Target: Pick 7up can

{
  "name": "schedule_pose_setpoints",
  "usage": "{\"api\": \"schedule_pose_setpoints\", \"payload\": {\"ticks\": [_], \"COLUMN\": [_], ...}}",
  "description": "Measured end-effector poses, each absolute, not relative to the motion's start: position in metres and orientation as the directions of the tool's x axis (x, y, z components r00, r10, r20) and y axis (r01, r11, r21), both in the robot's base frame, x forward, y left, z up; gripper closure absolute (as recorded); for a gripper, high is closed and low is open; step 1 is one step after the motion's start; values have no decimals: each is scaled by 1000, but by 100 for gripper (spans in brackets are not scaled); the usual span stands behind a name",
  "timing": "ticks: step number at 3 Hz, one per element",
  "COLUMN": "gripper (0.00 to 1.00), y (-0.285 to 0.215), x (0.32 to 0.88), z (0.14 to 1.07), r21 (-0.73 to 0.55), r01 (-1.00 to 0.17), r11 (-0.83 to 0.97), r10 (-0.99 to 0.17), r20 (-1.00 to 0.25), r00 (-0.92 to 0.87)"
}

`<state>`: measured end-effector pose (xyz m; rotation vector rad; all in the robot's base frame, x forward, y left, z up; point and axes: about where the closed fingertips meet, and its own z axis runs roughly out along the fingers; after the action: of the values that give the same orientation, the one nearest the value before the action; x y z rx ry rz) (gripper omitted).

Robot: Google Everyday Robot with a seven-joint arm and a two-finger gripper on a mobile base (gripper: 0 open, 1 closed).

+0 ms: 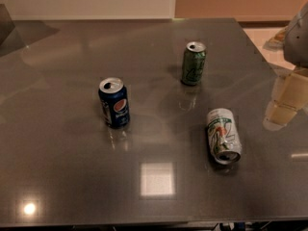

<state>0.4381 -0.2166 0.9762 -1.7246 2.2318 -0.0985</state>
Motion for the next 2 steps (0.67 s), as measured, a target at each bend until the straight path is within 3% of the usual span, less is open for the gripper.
{"api": "schedule_pose_setpoints", "payload": {"ticks": [2], "gripper": [0], "y": [-213], "x": [440], "z": [977], "r21": [-244], "r01": [-937], "r11": [251], "r10": [-957], "r20": [-209], "r00": [-201]}}
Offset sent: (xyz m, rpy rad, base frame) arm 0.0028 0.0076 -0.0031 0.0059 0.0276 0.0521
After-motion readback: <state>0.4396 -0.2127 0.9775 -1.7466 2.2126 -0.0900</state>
